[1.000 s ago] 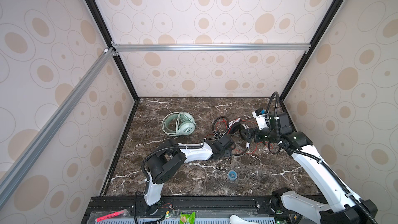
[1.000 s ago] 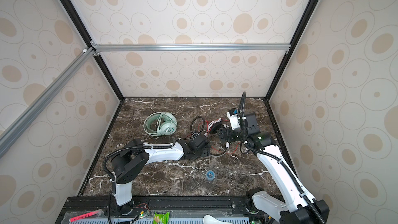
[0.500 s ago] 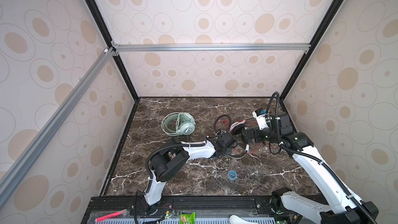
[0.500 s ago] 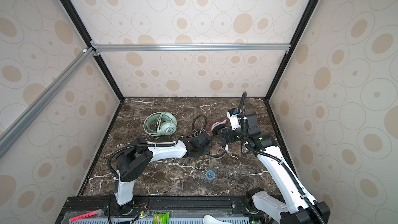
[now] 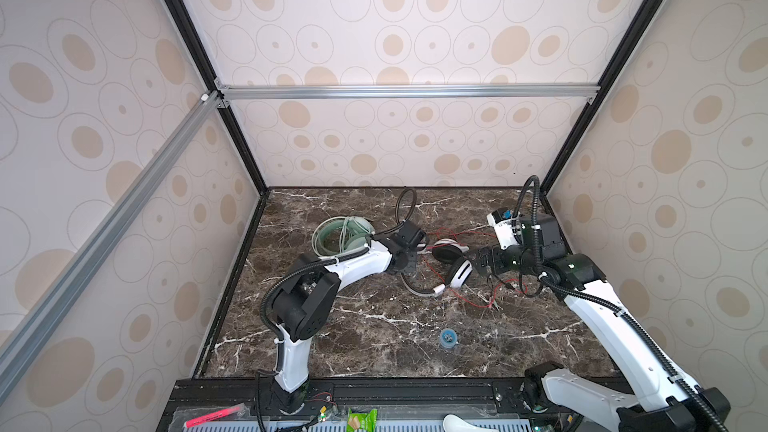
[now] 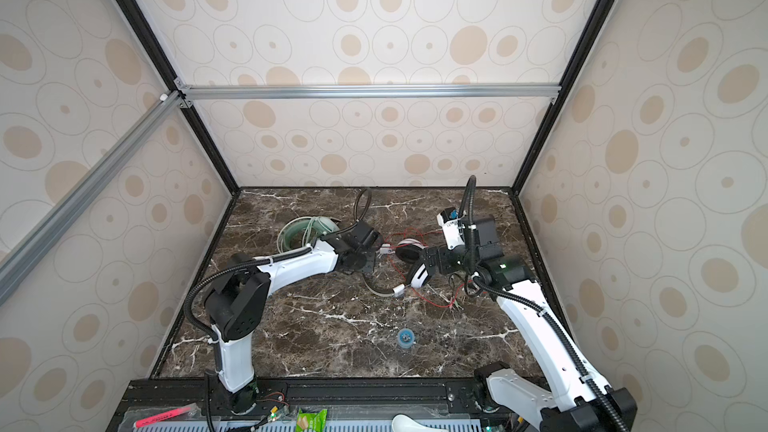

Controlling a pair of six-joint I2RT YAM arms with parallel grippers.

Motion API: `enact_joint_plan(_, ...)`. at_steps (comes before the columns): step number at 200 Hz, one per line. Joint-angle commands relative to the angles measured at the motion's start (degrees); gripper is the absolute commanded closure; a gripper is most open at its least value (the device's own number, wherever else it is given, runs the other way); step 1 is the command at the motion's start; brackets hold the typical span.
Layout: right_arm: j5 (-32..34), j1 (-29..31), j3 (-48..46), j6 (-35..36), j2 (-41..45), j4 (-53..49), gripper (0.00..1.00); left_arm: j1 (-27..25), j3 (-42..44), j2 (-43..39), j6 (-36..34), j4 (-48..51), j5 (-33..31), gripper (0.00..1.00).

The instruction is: Wrap the headphones

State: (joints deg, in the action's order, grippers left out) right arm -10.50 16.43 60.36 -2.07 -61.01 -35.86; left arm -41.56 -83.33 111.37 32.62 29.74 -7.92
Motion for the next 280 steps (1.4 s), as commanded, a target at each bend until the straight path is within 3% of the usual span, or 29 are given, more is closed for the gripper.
enact_joint_plan(1, -0.64, -0.08, 1.61, -0.13, -0.38, 0.02, 0.00, -0.69, -7.86, 3.58, -13.63, 7.66, -1.17, 1.00)
enact_joint_plan(31, -1.77, -0.08, 1.56, -0.79, -0.93, 0.41, 0.01, -0.65, -8.45, 6.18, -21.46, 5.57, 3.47, 1.00)
enact_joint_plan(59, -1.89, -0.03, 1.31, -0.84, -0.53, 0.05, 0.01, -0.67, -7.82, 7.35, -22.18, 1.85, 5.50, 0.99)
enact_joint_plan(95, -1.65, -0.06, 0.81, -0.73, -0.33, 0.11, 0.01, -0.69, -8.65, 8.36, -17.94, 1.59, 3.48, 0.74)
enact_joint_plan(122, -1.70, -0.12, 0.83, -0.63, -0.23, 0.03, 0.01, -0.68, -8.79, 6.60, -14.51, 2.46, 2.98, 0.63)
enact_joint_plan(180, -1.89, -0.08, 0.17, -0.61, 0.72, 0.12, 0.01, -1.60, 2.40, -4.58, 1.29, -0.32, 6.06, 0.27)
enact_joint_plan(215, -2.74, -0.12, 0.00, -0.97, 0.63, 0.66, 0.01, -3.54, 9.16, -7.55, 11.06, -4.14, 5.73, 0.31)
enact_joint_plan(280, -3.47, -0.03, -0.35, -1.12, 1.42, 0.59, 0.01, -4.76, 7.30, -0.93, 14.74, -4.55, 3.09, 0.38)
